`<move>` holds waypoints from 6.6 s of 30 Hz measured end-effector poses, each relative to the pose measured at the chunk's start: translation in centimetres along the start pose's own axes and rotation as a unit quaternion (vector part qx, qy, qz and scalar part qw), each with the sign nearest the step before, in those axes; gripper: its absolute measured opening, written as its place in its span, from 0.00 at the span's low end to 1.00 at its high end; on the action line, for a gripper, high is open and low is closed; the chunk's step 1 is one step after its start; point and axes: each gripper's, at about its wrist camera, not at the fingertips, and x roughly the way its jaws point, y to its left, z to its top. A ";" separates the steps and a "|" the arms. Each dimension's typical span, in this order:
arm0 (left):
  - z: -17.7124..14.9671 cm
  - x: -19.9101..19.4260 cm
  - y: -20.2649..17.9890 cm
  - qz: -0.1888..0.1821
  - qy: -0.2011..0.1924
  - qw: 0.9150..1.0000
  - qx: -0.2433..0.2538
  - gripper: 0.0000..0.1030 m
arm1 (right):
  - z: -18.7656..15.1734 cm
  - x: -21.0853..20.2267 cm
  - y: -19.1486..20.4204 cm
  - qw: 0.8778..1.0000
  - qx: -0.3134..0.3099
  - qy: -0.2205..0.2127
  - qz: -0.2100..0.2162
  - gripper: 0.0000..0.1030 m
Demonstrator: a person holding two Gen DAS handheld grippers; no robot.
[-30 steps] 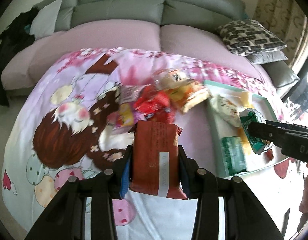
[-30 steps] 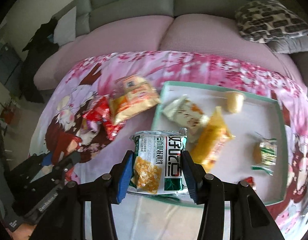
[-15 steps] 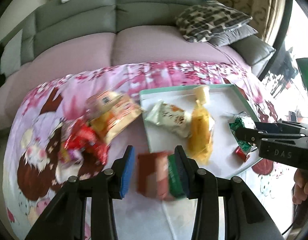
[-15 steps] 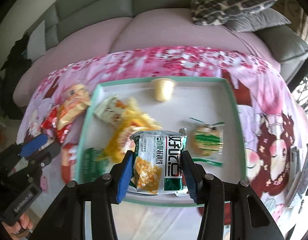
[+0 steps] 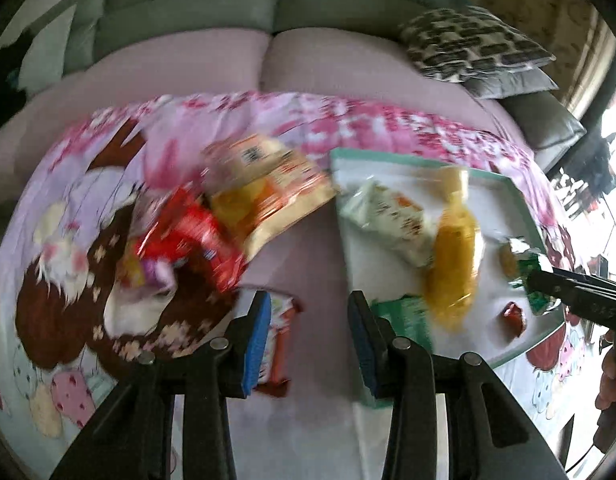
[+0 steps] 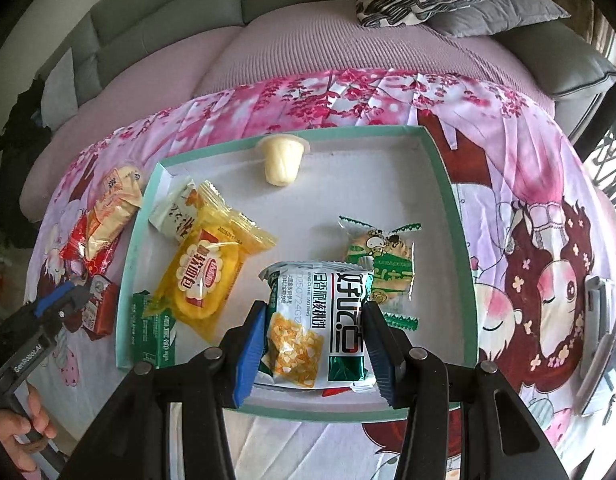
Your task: Organize snacks
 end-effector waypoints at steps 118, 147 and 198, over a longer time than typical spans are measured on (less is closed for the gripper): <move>6.7 7.8 15.8 -0.034 0.068 0.986 -0.150 0.41 | 7.6 9.5 25.0 0.976 -0.219 0.018 0.007 0.76; 7.1 -1.1 5.4 -0.048 0.021 0.997 -0.058 0.38 | 4.4 -0.4 14.8 0.986 -0.165 0.000 0.004 0.68; 5.4 -2.1 9.5 0.039 -0.014 0.997 -0.067 0.97 | 2.5 -1.1 13.1 0.991 -0.135 0.013 0.017 1.00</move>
